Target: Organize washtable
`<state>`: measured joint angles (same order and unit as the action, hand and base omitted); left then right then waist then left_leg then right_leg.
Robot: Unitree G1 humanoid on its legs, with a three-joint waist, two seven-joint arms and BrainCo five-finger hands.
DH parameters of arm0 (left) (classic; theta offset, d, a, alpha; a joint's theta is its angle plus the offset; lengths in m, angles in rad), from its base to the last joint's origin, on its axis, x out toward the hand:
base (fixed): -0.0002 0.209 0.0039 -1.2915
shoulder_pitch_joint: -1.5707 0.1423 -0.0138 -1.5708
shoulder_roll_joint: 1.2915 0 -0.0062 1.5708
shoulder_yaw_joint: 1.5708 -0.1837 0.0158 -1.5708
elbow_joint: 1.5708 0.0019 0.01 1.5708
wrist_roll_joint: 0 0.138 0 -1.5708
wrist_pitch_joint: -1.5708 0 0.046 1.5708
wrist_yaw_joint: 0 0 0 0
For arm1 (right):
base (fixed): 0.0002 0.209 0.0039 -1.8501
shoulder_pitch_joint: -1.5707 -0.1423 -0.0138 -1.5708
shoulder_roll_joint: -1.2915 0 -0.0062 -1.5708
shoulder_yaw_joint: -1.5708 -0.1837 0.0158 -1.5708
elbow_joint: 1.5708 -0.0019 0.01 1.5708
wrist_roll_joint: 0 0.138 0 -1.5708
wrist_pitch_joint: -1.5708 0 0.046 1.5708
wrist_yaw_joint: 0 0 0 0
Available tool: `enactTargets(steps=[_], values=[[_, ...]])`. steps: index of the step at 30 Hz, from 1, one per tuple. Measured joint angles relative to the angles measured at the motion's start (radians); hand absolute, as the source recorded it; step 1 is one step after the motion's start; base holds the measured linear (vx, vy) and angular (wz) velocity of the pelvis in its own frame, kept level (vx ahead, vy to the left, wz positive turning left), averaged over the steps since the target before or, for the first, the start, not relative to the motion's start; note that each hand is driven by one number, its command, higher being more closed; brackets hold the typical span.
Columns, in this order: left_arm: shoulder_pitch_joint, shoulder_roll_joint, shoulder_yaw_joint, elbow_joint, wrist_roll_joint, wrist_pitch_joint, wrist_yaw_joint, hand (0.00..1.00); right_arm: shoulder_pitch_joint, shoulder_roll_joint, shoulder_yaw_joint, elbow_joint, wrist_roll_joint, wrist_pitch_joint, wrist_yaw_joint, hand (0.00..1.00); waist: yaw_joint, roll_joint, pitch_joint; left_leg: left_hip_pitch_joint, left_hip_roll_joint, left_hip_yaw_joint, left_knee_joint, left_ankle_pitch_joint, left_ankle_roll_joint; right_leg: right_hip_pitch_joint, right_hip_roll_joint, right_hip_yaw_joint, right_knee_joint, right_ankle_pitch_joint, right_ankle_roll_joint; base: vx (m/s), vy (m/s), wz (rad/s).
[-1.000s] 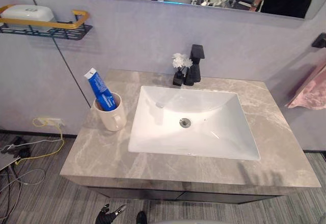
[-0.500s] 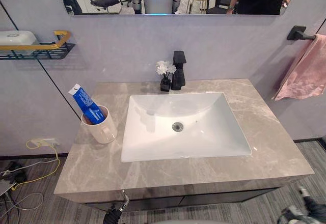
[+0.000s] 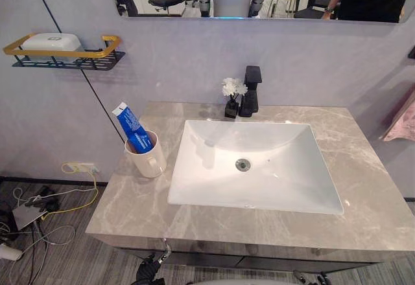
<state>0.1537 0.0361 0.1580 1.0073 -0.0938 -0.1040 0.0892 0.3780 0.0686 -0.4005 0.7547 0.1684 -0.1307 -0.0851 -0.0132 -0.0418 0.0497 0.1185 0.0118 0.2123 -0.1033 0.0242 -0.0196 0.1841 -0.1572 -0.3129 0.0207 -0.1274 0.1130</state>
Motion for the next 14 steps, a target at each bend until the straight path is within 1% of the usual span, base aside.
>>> enactTargets(steps=[3, 6, 7, 9, 10, 12, 14], values=[[-0.003, 0.008, -0.017, 0.006, 0.0, -0.006, -0.002, 0.0, -0.019, -0.008, 0.02, 0.076, 0.0, 0.007, 0.005, 0.0, -0.002, -0.001, 0.006, -0.001, -0.005, -0.018, 0.0, 0.001, 0.0, 0.007, 0.001, -0.013, -0.006, 0.0, 0.0, 0.0, -0.018, 0.12], [-0.017, 0.017, -0.04, 0.011, -0.001, -0.016, -0.002, 0.0, -0.046, -0.018, 0.02, 0.107, 0.0, 0.012, 0.009, 0.0, -0.001, -0.002, 0.034, 0.0, -0.011, -0.026, 0.0, 0.001, 0.0, 0.01, -0.001, -0.015, -0.006, 0.001, 0.001, -0.01, 0.003, 0.02], [-0.024, 0.022, -0.043, 0.016, 0.0, -0.019, -0.003, 0.0, -0.068, -0.02, 0.028, 0.129, 0.0, 0.013, 0.018, 0.0, -0.002, -0.007, 0.047, 0.0, -0.012, -0.031, 0.0, 0.001, 0.0, 0.011, -0.003, -0.016, -0.007, 0.001, 0.003, -0.02, 0.01, 0.04], [-0.026, 0.026, -0.046, 0.016, 0.001, -0.023, -0.004, 0.0, -0.079, -0.02, 0.038, 0.141, 0.0, 0.015, 0.02, 0.0, -0.002, -0.012, 0.053, -0.002, -0.014, -0.036, 0.0, 0.001, 0.0, 0.012, -0.004, -0.02, -0.009, 0.002, 0.003, 0.0, 0.002, 0.1], [-0.031, 0.031, -0.047, 0.016, 0.009, -0.027, -0.003, 0.0, -0.097, -0.024, 0.052, 0.163, 0.001, 0.014, 0.02, 0.0, -0.002, -0.021, 0.062, -0.004, -0.017, -0.047, 0.0, 0.001, 0.001, 0.02, -0.005, -0.032, -0.015, 0.002, 0.004, 0.02, -0.003, 0.19], [-0.041, 0.036, -0.049, 0.022, 0.018, -0.027, -0.003, 0.0, -0.11, -0.025, 0.058, 0.177, 0.001, 0.015, 0.019, 0.0, -0.001, -0.022, 0.064, -0.004, -0.02, -0.054, 0.0, 0.001, 0.001, 0.027, -0.006, -0.041, -0.023, 0.003, 0.005, 0.02, -0.012, 0.16], [-0.047, 0.041, -0.051, 0.025, 0.019, -0.025, -0.001, 0.0, -0.127, -0.03, 0.067, 0.195, 0.001, 0.014, 0.019, 0.0, 0.0, -0.028, 0.071, -0.005, -0.021, -0.057, 0.0, 0.001, 0.001, 0.029, -0.005, -0.043, -0.025, 0.003, 0.005, 0.01, -0.006, 0.03]])
